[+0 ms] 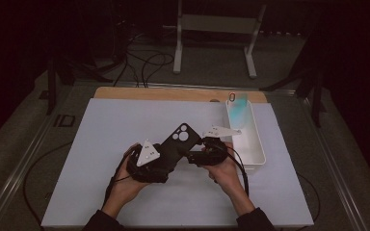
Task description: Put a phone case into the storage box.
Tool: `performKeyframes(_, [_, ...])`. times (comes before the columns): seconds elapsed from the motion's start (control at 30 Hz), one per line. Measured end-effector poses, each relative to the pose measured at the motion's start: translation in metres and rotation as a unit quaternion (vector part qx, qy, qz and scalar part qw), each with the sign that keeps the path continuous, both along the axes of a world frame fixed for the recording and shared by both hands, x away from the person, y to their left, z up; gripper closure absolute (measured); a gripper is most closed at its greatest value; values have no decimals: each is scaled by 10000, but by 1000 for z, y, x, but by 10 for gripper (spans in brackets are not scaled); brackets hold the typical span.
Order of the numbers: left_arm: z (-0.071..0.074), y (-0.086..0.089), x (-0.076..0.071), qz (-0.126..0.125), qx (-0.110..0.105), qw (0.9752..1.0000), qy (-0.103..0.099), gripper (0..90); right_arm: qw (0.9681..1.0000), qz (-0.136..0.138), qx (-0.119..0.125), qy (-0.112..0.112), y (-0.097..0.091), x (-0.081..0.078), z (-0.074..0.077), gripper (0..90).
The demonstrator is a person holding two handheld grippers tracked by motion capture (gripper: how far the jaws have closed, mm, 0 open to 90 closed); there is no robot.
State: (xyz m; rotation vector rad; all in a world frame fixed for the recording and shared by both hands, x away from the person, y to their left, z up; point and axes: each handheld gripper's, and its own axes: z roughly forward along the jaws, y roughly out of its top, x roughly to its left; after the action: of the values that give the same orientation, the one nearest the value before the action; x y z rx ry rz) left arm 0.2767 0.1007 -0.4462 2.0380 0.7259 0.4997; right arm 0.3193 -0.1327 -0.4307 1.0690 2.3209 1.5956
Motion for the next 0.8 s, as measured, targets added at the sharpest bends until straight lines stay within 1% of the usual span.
performKeyframes(0.07, [0,0,1,18,12,10000,19,168,10000,-30,-2,58,1,0,0,411])
performKeyframes(0.13, [-1,0,1,35,-21,10000,31,168,9997,15,145,201,1,1,-1,467])
performKeyframes(0.27, [-1,-2,1,53,-37,10000,44,168,9988,128,318,346,2,1,-1,547])
performKeyframes(0.47, [-3,-6,1,2,6,10000,65,169,9981,277,369,419,7,1,-1,635])
performKeyframes(0.67, [-5,-11,0,-11,28,10000,57,169,9976,409,392,403,11,-1,0,748])
performKeyframes(0.8, [-6,-11,0,-20,70,10000,65,169,9975,435,392,407,13,-2,1,782])
